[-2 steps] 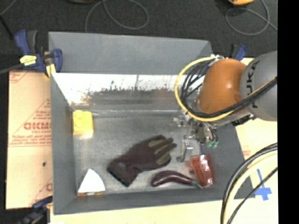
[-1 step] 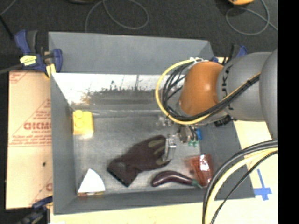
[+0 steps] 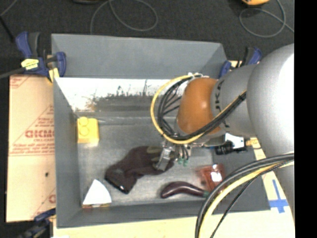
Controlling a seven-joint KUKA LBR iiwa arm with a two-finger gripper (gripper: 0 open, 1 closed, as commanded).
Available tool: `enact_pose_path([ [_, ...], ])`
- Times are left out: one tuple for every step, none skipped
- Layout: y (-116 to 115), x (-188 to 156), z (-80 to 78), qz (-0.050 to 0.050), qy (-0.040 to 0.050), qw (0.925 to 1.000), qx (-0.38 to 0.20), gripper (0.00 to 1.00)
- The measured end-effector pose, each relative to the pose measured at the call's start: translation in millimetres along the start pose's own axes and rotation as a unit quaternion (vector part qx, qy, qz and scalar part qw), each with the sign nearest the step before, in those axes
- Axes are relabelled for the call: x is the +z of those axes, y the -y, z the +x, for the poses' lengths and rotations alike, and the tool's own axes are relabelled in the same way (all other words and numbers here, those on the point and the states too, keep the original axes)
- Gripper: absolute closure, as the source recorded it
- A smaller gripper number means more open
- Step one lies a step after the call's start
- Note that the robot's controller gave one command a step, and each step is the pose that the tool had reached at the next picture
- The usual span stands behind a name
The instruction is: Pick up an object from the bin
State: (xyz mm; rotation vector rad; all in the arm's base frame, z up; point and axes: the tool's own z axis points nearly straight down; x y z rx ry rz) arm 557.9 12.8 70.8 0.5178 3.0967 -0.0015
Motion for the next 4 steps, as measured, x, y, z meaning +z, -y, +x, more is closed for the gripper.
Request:
enact_pose_path([
  [0.0,0.0,0.0,0.000,0.0000,1.0000,0.000,1.00],
  [8.5,-89.8,-2.1,0.000,0.0014,1.0000,-0.003,1.00],
  [8.7,-89.8,-2.2,0.000,0.0014,1.0000,-0.003,1.00],
  [28.5,-205.1,-15.9,0.000,0.0034,0.9999,0.014,1.00],
])
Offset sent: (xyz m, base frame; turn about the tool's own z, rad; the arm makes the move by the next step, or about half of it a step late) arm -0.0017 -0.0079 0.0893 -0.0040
